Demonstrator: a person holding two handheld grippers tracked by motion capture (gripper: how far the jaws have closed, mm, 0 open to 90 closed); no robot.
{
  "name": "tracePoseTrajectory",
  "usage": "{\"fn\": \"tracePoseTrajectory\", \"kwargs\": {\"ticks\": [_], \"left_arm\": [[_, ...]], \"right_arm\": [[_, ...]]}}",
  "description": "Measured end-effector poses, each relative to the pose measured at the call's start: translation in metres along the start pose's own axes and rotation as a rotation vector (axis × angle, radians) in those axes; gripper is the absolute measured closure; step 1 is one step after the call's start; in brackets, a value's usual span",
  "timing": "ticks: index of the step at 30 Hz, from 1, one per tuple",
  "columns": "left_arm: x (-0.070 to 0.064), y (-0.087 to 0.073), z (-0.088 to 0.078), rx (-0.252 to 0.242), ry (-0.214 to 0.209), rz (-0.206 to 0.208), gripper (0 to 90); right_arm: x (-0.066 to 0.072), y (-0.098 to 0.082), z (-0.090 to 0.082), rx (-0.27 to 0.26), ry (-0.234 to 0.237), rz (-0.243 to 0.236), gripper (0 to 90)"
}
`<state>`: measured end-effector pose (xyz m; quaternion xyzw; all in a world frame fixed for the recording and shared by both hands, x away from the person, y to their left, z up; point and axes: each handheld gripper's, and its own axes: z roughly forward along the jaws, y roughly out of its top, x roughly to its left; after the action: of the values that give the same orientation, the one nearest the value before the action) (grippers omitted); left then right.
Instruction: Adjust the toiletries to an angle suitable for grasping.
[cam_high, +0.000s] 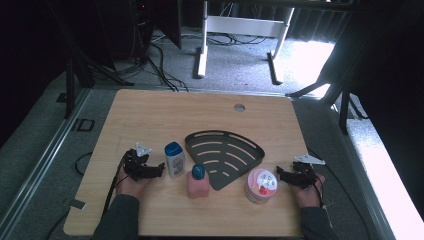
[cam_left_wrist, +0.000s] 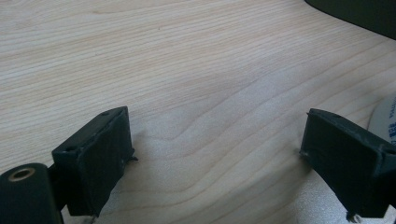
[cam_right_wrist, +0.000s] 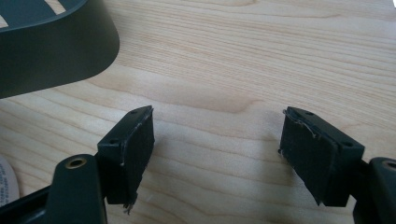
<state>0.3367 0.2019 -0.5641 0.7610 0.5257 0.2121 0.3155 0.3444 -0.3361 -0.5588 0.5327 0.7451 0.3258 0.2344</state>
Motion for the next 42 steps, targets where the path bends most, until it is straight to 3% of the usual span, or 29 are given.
{"fn": "tracePoseTrajectory", "kwargs": {"ticks": [2, 3, 4, 5, 6, 7, 10, 12, 13, 14, 15, 16, 18, 22, 23, 28, 30, 42], "left_arm": [[0.001, -0.001, -0.003, -0.01, 0.007, -0.006, 23.6], [0.003, -0.001, -0.009, -0.005, 0.013, -0.015, 35.1], [0.003, -0.001, -0.009, -0.005, 0.013, -0.015, 41.5], [0.005, -0.001, -0.011, 0.0, 0.019, -0.024, 41.5], [0.007, -0.001, -0.012, 0.003, 0.021, -0.026, 51.9], [0.008, -0.001, -0.013, 0.011, 0.026, -0.028, 56.5], [0.008, -0.002, -0.016, 0.02, 0.039, -0.029, 59.5], [0.006, -0.001, -0.018, 0.024, 0.041, -0.006, 66.3], [0.005, -0.001, -0.02, 0.016, 0.041, 0.005, 74.0], [0.004, 0.0, -0.021, 0.011, 0.031, 0.006, 74.0], [0.004, 0.001, -0.024, 0.003, 0.021, 0.006, 81.3], [0.003, 0.001, -0.025, 0.0, 0.017, 0.008, 81.3], [0.002, 0.0, -0.029, -0.011, 0.004, 0.014, 89.4], [-0.004, -0.002, -0.039, -0.025, -0.061, 0.049, 90.0], [-0.009, -0.005, -0.043, -0.019, -0.076, 0.081, 90.0], [-0.022, -0.008, -0.051, -0.026, -0.103, 0.128, 90.0], [-0.032, -0.009, -0.057, -0.039, -0.103, 0.173, 90.0], [-0.052, -0.01, -0.066, -0.066, -0.184, 0.223, 90.0]], "right_arm": [[0.0, 0.0, 0.0, 0.001, 0.0, 0.002, 25.5], [0.0, 0.0, 0.0, 0.0, 0.001, 0.001, 25.5], [0.0, 0.0, 0.0, 0.0, 0.001, 0.001, 25.5], [0.0, 0.0, 0.0, 0.0, 0.001, 0.001, 25.5], [0.0, 0.0, 0.0, 0.0, 0.001, 0.0, 25.5], [0.0, 0.0, 0.0, 0.0, 0.001, 0.0, 25.5], [0.0, 0.0, 0.0, 0.0, 0.002, -0.002, 25.5], [0.0, 0.0, 0.0, 0.0, 0.003, -0.004, 25.5], [0.0, 0.0, 0.0, 0.0, 0.005, -0.005, 25.5], [0.0, 0.0, 0.0, 0.0, 0.005, -0.005, 25.5], [0.0, 0.0, 0.0, 0.0, 0.005, -0.006, 25.5], [0.0, 0.0, 0.0, 0.0, 0.005, -0.006, 25.5], [0.0, 0.0, 0.0, 0.0, 0.006, -0.008, 25.5], [0.0, 0.0, 0.0, 0.0, 0.009, -0.01, 25.5], [0.001, 0.0, 0.0, 0.001, 0.01, -0.01, 25.5], [0.001, 0.0, 0.0, 0.001, 0.012, -0.012, 25.5], [0.001, 0.0, 0.0, 0.001, 0.012, -0.013, 25.4], [0.001, 0.0, 0.0, 0.001, 0.014, -0.015, 24.7]]}}
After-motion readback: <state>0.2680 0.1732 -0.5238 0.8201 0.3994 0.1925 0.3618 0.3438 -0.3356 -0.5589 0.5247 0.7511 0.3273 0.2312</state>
